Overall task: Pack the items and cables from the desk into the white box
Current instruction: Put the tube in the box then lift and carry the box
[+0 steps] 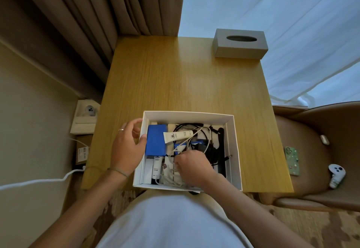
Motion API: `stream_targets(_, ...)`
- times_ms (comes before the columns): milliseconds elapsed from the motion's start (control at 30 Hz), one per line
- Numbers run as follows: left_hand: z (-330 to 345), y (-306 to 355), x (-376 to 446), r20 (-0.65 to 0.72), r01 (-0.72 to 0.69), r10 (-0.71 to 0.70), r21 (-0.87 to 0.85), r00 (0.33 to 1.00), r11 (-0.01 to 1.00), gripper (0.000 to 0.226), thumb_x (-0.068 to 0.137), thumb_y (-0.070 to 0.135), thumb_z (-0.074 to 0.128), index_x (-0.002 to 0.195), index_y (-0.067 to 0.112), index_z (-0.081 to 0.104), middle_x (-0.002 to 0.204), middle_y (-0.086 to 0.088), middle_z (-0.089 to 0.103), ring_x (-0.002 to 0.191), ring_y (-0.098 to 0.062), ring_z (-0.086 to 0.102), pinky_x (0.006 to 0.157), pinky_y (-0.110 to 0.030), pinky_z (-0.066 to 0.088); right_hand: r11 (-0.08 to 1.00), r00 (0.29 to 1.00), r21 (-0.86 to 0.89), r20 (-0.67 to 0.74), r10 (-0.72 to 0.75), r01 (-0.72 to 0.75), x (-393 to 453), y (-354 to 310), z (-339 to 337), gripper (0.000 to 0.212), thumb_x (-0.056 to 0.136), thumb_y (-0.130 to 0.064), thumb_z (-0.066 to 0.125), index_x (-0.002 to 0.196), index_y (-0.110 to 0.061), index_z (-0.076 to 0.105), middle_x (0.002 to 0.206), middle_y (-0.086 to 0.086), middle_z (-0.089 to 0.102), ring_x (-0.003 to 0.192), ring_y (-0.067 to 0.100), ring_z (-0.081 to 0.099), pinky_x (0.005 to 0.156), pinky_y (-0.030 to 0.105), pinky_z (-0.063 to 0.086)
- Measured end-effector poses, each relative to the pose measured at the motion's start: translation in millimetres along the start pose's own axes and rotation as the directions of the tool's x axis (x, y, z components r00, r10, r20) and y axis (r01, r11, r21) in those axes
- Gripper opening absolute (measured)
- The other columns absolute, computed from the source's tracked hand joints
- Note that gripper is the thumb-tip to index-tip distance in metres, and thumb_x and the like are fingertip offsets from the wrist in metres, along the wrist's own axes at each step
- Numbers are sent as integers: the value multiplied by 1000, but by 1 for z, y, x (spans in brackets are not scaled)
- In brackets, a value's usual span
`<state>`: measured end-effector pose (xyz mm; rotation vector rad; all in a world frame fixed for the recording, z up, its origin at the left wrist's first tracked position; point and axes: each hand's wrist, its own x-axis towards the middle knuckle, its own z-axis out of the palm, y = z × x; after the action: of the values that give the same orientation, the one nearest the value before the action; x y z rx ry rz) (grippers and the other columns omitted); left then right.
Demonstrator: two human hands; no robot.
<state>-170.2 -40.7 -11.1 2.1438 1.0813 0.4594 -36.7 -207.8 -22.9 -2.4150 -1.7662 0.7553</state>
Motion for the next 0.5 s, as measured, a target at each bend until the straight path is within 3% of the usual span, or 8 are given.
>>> stream_targets(100, 1, -5, -4, 51, 66, -67, 25, 996, 998, 44, 94, 23, 63, 136, 27, 53, 100, 5, 61, 80, -8, 60, 66, -26, 56, 993, 996, 118, -88, 18, -8, -13, 6, -9, 21, 90, -8, 49, 72, -18, 53, 68, 0, 56, 63, 21, 52, 57, 33, 44)
stream_targets(167, 2, -8, -7, 95, 127, -131, 56, 987, 990, 45, 95, 28, 61, 140, 24, 51, 97, 4, 64, 72, -10, 61, 61, -29, 57, 982, 976, 179, -195, 96, -61, -24, 15, -17, 27, 97, -13, 46, 73, -14, 59, 67, -2, 60, 62, 18, 56, 61, 36, 52)
stream_targets(267, 0, -11, -11, 142, 171, -194, 159, 971, 972, 42, 97, 32, 58, 137, 19, 54, 79, 4, 64, 54, -12, 56, 47, -25, 45, 941, 891, 282, -355, 283, -187, -43, 37, -26, 33, 102, -27, 52, 73, -17, 64, 57, -6, 60, 50, 11, 58, 50, 30, 53)
stream_targets(367, -3, -11, -16, 148, 90, -160, 392, 976, 915, 27, 98, 37, 55, 111, 16, 66, 65, 4, 55, 48, -11, 48, 45, -22, 36, 886, 784, 313, -424, 453, -343, -58, 67, -28, 39, 101, -36, 53, 64, -24, 57, 47, -8, 52, 38, 8, 51, 38, 25, 46)
stream_targets(433, -3, -11, -18, 169, 62, -158, 467, 973, 882, 33, 99, 38, 54, 76, 15, 60, 56, 3, 49, 44, -12, 41, 45, -23, 33, 849, 734, 286, -426, 528, -445, -65, 82, -25, 46, 100, -41, 56, 58, -23, 52, 44, -8, 48, 34, 9, 39, 36, 24, 37)
stream_targets(500, 0, -10, -20, 193, 77, -186, 467, 963, 881, 40, 100, 34, 52, 65, 15, 52, 52, 0, 45, 44, -15, 39, 46, -25, 32, 828, 707, 240, -435, 558, -506, -69, 92, -22, 49, 98, -45, 59, 57, -21, 48, 44, -7, 46, 37, 8, 31, 38, 24, 32)
